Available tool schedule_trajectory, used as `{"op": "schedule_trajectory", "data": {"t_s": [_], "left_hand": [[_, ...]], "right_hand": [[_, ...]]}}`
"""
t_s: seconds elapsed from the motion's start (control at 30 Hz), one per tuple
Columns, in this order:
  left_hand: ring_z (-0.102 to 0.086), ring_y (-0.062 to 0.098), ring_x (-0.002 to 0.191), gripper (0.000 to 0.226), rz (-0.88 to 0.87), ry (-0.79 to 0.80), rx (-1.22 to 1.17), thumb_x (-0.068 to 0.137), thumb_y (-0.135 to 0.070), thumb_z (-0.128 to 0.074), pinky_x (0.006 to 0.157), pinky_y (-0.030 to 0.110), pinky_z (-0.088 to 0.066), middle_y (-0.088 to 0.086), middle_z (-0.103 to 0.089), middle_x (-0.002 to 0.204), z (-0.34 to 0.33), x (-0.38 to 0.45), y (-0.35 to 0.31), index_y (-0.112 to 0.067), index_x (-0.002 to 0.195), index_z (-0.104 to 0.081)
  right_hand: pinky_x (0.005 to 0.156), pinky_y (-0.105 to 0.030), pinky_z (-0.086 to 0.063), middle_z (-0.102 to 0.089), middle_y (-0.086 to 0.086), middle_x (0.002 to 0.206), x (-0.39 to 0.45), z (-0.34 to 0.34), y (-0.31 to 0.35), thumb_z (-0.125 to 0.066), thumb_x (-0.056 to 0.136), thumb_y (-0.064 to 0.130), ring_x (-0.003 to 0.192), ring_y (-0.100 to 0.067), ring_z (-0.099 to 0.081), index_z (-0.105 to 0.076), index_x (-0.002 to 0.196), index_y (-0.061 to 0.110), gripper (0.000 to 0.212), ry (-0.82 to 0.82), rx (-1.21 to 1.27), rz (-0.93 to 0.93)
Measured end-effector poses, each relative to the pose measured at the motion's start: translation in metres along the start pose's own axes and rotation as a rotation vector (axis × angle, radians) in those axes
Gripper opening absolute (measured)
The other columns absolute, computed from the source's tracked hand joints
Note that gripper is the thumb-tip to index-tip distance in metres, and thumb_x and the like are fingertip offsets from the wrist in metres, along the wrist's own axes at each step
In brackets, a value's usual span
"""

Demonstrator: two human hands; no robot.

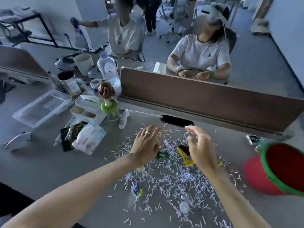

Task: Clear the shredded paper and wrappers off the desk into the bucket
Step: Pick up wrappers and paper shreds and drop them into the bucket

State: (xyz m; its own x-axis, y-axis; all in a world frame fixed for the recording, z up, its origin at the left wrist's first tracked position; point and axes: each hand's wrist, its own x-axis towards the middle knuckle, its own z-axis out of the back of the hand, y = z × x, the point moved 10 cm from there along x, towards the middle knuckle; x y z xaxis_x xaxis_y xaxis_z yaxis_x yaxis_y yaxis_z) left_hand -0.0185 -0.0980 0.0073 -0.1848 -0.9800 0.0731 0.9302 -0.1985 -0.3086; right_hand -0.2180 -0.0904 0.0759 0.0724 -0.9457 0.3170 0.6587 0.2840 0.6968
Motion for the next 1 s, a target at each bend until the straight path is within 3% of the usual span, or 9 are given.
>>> {"op": "schedule_trajectory", "data": {"t_s": [0.07,0.17,0.3,0.4,0.53,0.67,0.73,0.83,1.0], "left_hand": [[-0.024,0.030,0.149,0.073,0.045,0.081,0.050,0.090,-0.029,-0.056,0.122,0.043,-0.024,0.008,-0.027,0.162,-0.032,-0.007,0.022,-0.030,0.155,-0.023],[-0.013,0.029,0.153,0.080,0.088,0.148,0.134,0.088,-0.030,-0.053,0.124,0.045,-0.019,0.008,-0.021,0.166,-0.083,-0.012,0.058,-0.031,0.157,-0.015],[0.000,0.027,0.156,0.080,0.107,0.170,0.163,0.093,-0.038,-0.049,0.125,0.048,-0.010,0.006,-0.008,0.169,-0.129,0.006,0.088,-0.030,0.160,-0.005],[-0.015,0.028,0.153,0.071,0.127,0.121,0.127,0.098,-0.043,-0.048,0.125,0.046,-0.013,0.006,-0.025,0.164,-0.145,0.019,0.097,-0.028,0.158,-0.014],[-0.036,0.031,0.141,0.065,0.054,-0.019,0.156,0.091,-0.031,-0.063,0.122,0.045,-0.023,0.007,-0.044,0.152,-0.142,0.029,0.089,-0.025,0.149,-0.034],[-0.056,0.032,0.115,0.048,0.032,-0.162,0.022,0.088,-0.007,-0.056,0.086,0.040,-0.049,0.005,-0.061,0.130,-0.125,0.037,0.094,-0.021,0.134,-0.050],[-0.062,0.037,0.094,0.037,0.064,-0.216,-0.041,0.091,-0.008,-0.054,0.066,0.036,-0.042,0.010,-0.067,0.114,-0.115,0.038,0.099,-0.017,0.128,-0.052],[-0.062,0.038,0.078,0.033,0.099,-0.285,-0.067,0.093,-0.009,-0.053,0.059,0.036,-0.039,0.013,-0.070,0.099,-0.102,0.026,0.112,-0.021,0.124,-0.053],[-0.052,0.027,0.065,0.019,0.152,-0.332,-0.041,0.096,-0.022,-0.048,0.057,0.033,-0.037,0.004,-0.069,0.087,-0.092,-0.012,0.116,-0.028,0.111,-0.057]], "right_hand": [[0.079,-0.024,-0.050,-0.069,0.006,0.120,-0.008,-0.021,-0.017,-0.057,0.096,0.009,0.081,0.008,-0.053,-0.063,0.128,0.025,0.037,0.037,-0.015,-0.026],[0.087,-0.021,-0.049,-0.069,0.008,0.115,-0.026,-0.059,-0.043,-0.059,0.095,0.007,0.100,-0.002,-0.060,-0.066,0.125,0.022,0.034,0.082,-0.069,-0.021],[0.087,-0.034,-0.058,-0.068,0.012,0.120,-0.038,-0.102,-0.076,-0.060,0.094,0.010,0.101,-0.005,-0.063,-0.065,0.126,0.025,0.036,0.097,-0.085,0.011],[0.089,-0.025,-0.053,-0.068,0.011,0.120,-0.050,-0.127,-0.094,-0.062,0.093,0.005,0.096,0.000,-0.058,-0.067,0.127,0.021,0.038,0.112,-0.067,0.018],[0.098,-0.022,-0.049,-0.064,0.010,0.128,-0.057,-0.154,-0.110,-0.061,0.095,0.008,0.112,-0.004,-0.058,-0.063,0.132,0.022,0.040,0.135,-0.082,0.034],[0.108,-0.038,-0.046,-0.054,0.003,0.141,-0.047,-0.193,-0.113,-0.056,0.100,0.026,0.130,-0.016,-0.049,-0.052,0.141,0.022,0.041,0.201,-0.207,0.102],[0.113,-0.045,-0.041,-0.044,-0.005,0.152,-0.041,-0.214,-0.117,-0.048,0.102,0.044,0.140,-0.026,-0.043,-0.043,0.147,0.021,0.051,0.242,-0.332,0.086],[0.118,-0.050,-0.032,-0.031,-0.012,0.160,-0.038,-0.242,-0.128,-0.027,0.099,0.066,0.147,-0.033,-0.032,-0.028,0.154,0.024,0.070,0.319,-0.576,0.012],[0.112,-0.047,-0.038,-0.052,-0.009,0.135,-0.055,-0.246,-0.107,-0.036,0.100,0.060,0.129,-0.030,-0.046,-0.053,0.132,0.022,0.052,0.251,-0.686,0.082]]}}
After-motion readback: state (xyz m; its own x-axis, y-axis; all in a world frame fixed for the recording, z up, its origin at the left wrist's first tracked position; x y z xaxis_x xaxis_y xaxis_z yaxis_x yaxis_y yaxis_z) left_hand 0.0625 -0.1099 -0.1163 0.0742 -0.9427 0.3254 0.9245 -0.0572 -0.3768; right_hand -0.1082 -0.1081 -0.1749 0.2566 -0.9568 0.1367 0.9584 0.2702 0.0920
